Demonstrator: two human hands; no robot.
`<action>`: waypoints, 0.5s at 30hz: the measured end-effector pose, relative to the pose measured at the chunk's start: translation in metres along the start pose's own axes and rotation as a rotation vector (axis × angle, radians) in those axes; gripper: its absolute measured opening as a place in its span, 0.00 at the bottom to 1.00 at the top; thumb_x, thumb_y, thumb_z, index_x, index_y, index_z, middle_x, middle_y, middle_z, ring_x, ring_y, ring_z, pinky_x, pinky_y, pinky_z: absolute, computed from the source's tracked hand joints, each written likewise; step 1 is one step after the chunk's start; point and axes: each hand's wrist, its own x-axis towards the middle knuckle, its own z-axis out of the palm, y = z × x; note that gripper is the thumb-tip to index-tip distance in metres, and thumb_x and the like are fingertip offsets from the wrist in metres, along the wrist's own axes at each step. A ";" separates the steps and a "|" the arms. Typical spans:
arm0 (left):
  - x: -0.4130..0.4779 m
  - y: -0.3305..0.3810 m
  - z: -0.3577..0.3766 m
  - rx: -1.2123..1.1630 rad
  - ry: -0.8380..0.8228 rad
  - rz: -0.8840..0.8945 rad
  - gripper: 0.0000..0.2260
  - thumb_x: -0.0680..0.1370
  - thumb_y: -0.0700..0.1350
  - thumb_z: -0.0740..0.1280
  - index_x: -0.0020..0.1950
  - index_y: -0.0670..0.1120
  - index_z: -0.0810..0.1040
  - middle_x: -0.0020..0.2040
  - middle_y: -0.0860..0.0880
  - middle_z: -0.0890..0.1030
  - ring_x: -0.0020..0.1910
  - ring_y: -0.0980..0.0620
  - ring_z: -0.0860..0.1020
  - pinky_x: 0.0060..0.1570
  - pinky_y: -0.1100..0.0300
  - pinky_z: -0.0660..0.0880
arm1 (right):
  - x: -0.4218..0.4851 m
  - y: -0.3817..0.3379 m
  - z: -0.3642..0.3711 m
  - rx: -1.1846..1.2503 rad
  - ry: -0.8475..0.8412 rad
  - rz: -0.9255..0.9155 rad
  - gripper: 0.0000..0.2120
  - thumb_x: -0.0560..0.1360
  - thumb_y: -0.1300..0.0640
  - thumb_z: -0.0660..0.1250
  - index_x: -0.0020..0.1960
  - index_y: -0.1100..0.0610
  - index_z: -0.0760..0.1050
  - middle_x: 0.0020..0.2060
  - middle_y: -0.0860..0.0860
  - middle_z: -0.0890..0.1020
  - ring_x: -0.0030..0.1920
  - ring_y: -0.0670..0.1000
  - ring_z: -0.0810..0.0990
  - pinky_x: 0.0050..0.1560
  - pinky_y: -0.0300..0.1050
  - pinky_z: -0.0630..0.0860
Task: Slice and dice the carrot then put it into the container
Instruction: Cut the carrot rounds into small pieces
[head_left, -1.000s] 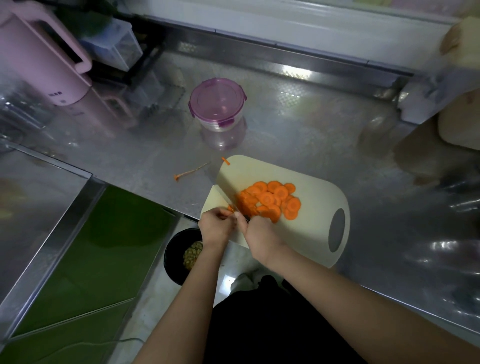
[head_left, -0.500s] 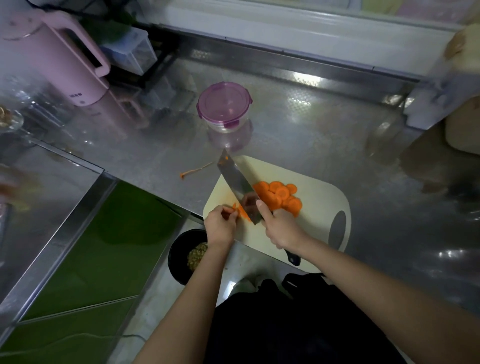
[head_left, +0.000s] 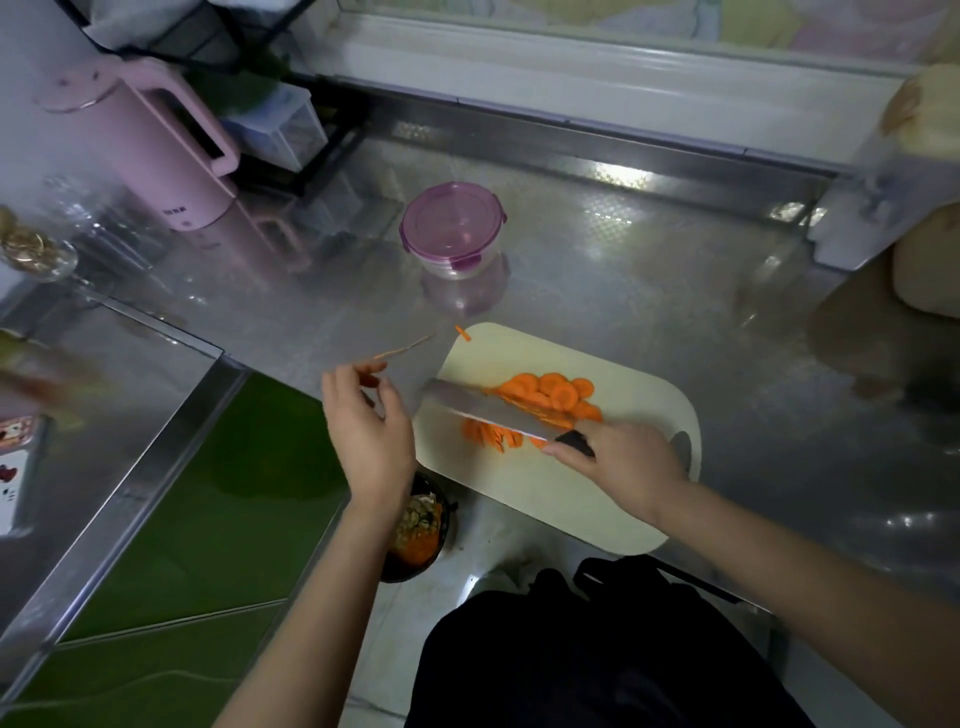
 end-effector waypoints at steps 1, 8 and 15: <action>0.001 0.002 0.001 0.020 -0.043 0.050 0.05 0.76 0.36 0.63 0.48 0.45 0.74 0.46 0.48 0.72 0.43 0.50 0.72 0.44 0.62 0.67 | -0.001 0.003 0.000 -0.066 0.012 -0.035 0.26 0.76 0.33 0.52 0.55 0.53 0.75 0.47 0.52 0.82 0.50 0.54 0.80 0.38 0.45 0.65; -0.006 0.002 0.039 0.123 -0.896 0.232 0.19 0.71 0.48 0.73 0.60 0.46 0.77 0.55 0.48 0.76 0.55 0.48 0.74 0.57 0.57 0.68 | -0.001 0.016 0.012 -0.065 0.173 -0.269 0.28 0.71 0.30 0.53 0.45 0.52 0.78 0.35 0.50 0.83 0.37 0.54 0.83 0.32 0.43 0.71; -0.014 0.011 0.063 0.017 -1.250 0.127 0.13 0.71 0.44 0.75 0.53 0.48 0.78 0.46 0.58 0.79 0.45 0.69 0.74 0.48 0.72 0.69 | 0.000 0.016 0.011 -0.135 0.310 -0.431 0.25 0.68 0.33 0.51 0.30 0.50 0.75 0.21 0.46 0.75 0.21 0.46 0.75 0.20 0.34 0.61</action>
